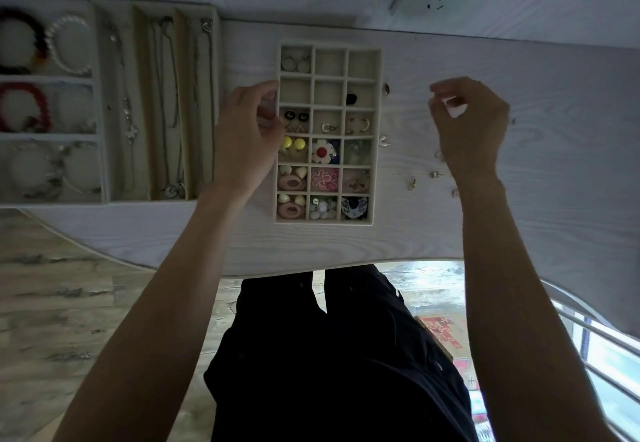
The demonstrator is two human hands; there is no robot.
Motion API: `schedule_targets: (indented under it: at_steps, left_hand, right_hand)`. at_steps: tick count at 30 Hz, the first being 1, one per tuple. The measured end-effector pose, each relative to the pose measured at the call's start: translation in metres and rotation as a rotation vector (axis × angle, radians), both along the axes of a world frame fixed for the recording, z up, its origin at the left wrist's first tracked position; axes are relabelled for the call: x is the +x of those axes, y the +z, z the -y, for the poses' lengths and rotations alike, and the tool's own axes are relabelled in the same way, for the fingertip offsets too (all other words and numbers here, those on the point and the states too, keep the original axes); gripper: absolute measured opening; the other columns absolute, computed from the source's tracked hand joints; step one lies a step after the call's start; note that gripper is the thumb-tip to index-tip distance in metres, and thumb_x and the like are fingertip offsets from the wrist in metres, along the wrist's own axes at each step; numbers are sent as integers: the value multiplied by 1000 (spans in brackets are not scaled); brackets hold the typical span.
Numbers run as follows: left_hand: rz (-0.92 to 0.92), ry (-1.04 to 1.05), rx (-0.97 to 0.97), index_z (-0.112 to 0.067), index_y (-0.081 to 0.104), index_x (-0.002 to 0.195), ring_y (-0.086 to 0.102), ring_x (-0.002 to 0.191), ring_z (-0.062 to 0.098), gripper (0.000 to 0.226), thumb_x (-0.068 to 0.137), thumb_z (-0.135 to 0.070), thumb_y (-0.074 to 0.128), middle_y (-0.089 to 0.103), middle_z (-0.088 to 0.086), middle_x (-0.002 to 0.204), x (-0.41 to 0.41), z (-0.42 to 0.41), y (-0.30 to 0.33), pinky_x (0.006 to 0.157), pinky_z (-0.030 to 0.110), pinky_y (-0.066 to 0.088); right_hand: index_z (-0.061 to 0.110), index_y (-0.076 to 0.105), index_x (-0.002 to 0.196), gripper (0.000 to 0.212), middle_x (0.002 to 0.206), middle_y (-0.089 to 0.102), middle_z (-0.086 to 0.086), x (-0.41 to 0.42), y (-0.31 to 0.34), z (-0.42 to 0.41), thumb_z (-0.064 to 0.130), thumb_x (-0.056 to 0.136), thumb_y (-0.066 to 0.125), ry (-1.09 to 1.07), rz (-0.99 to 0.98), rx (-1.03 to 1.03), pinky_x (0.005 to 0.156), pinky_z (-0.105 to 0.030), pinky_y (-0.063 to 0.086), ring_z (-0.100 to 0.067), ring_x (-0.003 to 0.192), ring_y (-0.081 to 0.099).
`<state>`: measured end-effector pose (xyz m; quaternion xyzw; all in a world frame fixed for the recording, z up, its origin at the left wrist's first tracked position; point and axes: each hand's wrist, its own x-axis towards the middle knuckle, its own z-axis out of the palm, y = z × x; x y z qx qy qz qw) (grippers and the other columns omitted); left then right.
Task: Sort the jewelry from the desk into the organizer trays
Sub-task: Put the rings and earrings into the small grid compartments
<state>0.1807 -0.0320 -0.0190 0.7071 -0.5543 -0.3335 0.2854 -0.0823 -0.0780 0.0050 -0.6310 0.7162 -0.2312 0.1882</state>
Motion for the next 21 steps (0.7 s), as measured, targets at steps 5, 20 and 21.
schedule_targets:
  at_steps: [5,20,21]
  left_hand:
    - [22,-13,9,-14,54,129,58,88,5,41,89,-7,59,56,4,118,-1,1,1,76,4,46]
    - [21,-2,7,-15,54,129,56,90,4,39,91,-8,57,56,4,119,-2,0,2,74,0,42]
    - [23,-4,3,-16,54,129,56,91,4,39,91,-8,57,56,4,119,-2,0,2,74,1,43]
  right_hand:
    - [18,63,114,29,115,62,0,15,-13,15,12,87,61,169,-32,136,78,-19,34,-16,99,55]
    - [13,69,88,12,83,67,4,26,-6,12,8,82,60,206,142,6,67,-13,46,-5,71,58]
    - [13,70,88,10,83,65,7,33,-4,11,10,83,61,243,134,1,67,-11,42,-4,71,56]
